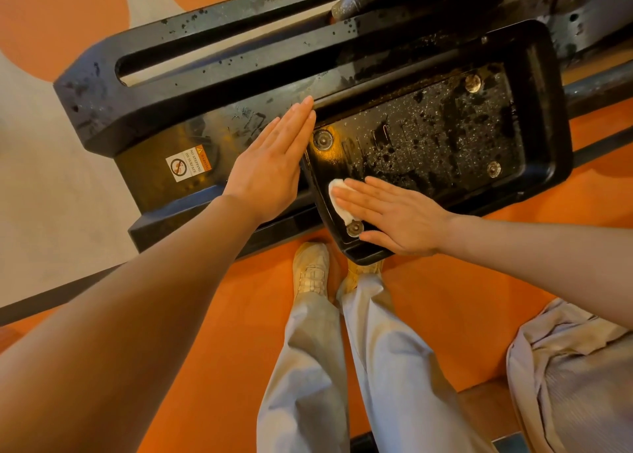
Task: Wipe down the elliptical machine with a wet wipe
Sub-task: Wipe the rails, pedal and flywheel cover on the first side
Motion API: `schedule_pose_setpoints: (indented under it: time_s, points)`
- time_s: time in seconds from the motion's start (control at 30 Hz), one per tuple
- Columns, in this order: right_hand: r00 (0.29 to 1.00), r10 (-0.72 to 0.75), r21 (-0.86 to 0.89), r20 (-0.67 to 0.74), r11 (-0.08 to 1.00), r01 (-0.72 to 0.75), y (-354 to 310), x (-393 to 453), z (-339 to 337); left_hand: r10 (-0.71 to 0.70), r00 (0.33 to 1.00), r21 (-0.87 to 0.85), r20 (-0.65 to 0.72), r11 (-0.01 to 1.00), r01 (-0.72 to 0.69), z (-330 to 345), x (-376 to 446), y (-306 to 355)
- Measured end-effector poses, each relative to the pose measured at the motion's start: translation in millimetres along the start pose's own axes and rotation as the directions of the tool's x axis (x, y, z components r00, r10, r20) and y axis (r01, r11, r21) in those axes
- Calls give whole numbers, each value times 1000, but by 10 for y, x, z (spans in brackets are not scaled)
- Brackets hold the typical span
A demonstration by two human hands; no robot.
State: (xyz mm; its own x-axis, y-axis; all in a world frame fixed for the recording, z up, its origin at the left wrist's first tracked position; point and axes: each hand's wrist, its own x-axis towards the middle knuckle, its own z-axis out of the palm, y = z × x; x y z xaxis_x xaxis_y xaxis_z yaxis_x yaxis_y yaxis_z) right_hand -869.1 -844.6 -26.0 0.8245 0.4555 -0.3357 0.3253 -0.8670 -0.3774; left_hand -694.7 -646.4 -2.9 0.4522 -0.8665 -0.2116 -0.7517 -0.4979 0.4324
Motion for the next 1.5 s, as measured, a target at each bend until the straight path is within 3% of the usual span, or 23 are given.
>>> schedule_pose_setpoints:
  time_s: [0.13,0.27,0.33,0.5,0.7,1.0,1.23,1.5]
  points:
    - [982,174,30,-68,985,-172,-94,267,-64,0,1000,-4,-12,1000,-1,19,9,16]
    - [894,423,111,-151,906,-410,-143,609,-194,-8,1000,-3,-2,1000,8,26,6,27]
    - [865,479,135,-148,877,-462,-182,670,-193,-11,1000,4,3,1000,11,19,6,27]
    - [853,516,200,-77,846,-494,-388,447,-97,-8,1000,25,17,1000,8,0,10,33]
    - [805,572,177,158,785,-593,-863,29,7,-39,999,87,21,996,37,22,4,117]
    - [604,796,306,-37,584,-752,-880,659,24,-29,997,140,66,990,19,-19,4,91]
    - [561,828,330,-21,535,-777,-877,740,-14,-15,991,173,134,985,-8,-181,58,64]
    - [390,917,414,80,325,-850,-1294,624,117,-18,975,202,220,979,-28,-269,137,176]
